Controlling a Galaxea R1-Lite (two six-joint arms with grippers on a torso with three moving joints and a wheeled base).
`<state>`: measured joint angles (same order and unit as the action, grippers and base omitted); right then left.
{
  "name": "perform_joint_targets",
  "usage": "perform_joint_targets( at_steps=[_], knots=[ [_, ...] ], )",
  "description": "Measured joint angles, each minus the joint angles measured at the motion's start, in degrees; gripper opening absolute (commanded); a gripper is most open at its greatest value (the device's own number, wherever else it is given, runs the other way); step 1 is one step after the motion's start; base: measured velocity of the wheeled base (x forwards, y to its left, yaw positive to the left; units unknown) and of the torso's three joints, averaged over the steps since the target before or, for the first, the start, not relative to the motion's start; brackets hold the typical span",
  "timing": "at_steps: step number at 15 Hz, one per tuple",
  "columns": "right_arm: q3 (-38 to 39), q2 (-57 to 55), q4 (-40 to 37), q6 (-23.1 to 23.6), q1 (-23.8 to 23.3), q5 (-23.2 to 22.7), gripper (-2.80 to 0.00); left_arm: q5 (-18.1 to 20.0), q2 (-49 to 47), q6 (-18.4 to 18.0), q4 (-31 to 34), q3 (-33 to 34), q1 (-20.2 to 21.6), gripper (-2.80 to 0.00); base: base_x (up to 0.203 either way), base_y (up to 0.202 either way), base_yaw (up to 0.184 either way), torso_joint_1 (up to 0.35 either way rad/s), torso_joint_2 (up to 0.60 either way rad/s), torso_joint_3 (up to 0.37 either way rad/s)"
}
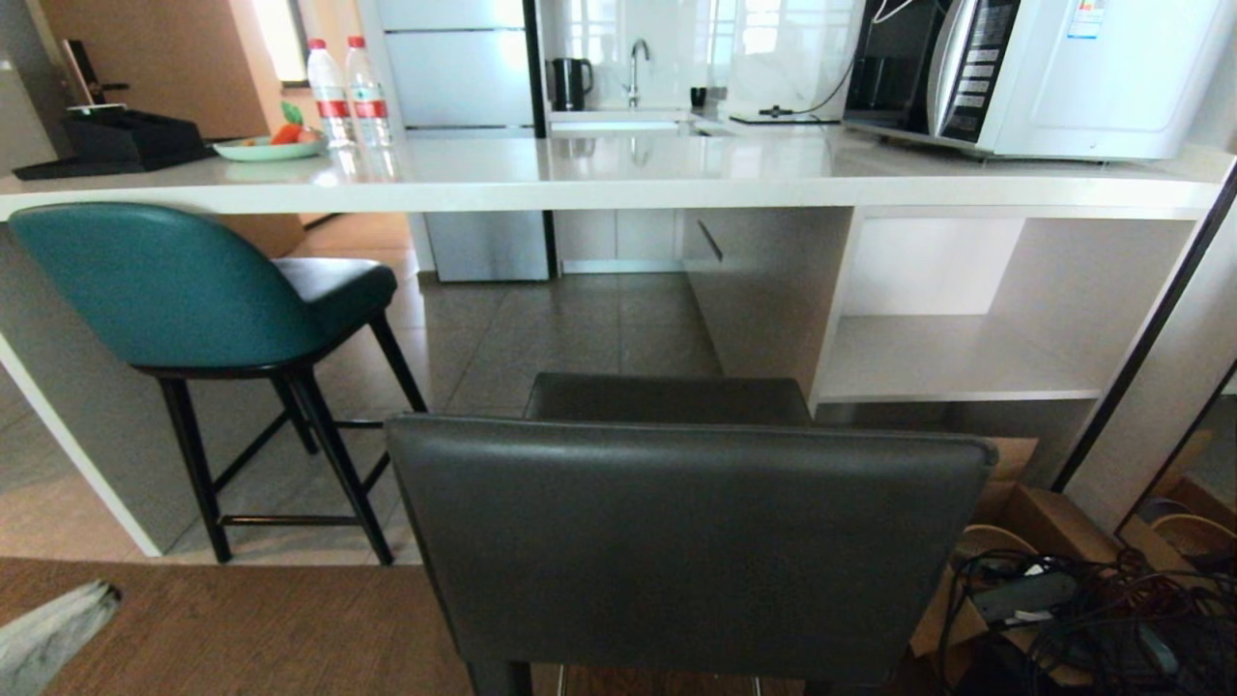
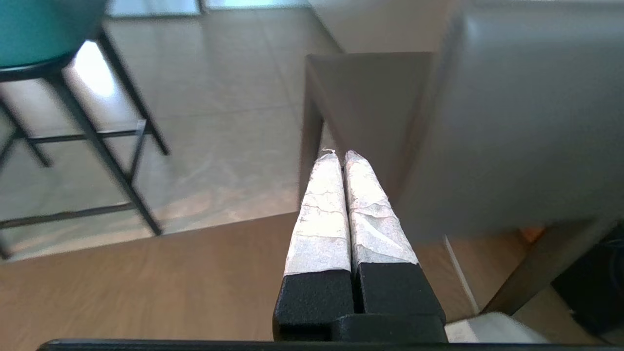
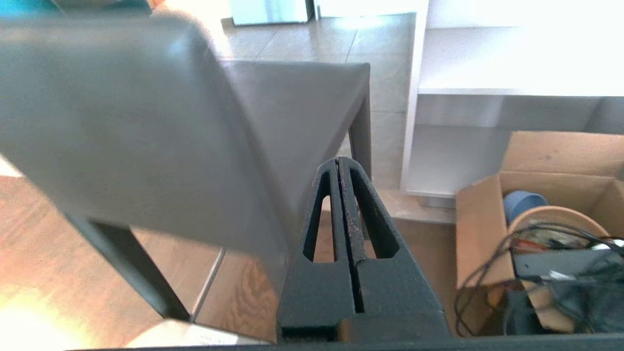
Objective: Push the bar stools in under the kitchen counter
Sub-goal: Push the gray chair back under the dining table
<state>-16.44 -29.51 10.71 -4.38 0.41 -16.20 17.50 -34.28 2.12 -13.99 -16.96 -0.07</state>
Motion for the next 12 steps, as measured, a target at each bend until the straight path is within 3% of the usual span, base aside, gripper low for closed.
perform_joint_targets(
  at_steps=[6, 8, 10, 12],
  knots=[
    [-5.90, -26.34, 17.21, 0.21, 3.62, -0.31, -2.80, 3.08, -32.54, -0.70, -28.45, -0.79, -4.60, -2.80, 0.000, 0.000, 0.000, 0.000, 0.00, 0.000],
    [-6.69, -30.55, 19.33, -0.36, 4.59, -0.52, -2.80, 6.41, -39.41, -0.67, -37.88, 0.29, -5.93, -2.80, 0.000, 0.000, 0.000, 0.000, 0.00, 0.000],
    [-5.82, -32.50, 19.35, -0.70, 4.89, -1.10, -2.80, 10.07, -43.37, -0.74, -42.59, 2.28, -6.46, -2.80, 0.000, 0.000, 0.000, 0.000, 0.00, 0.000],
    [-3.65, -33.32, 19.54, -0.05, 5.67, -1.17, -2.80, 10.07, -45.29, -0.93, -42.78, 3.90, -7.39, -2.80, 0.000, 0.000, 0.000, 0.000, 0.00, 0.000]
  ],
)
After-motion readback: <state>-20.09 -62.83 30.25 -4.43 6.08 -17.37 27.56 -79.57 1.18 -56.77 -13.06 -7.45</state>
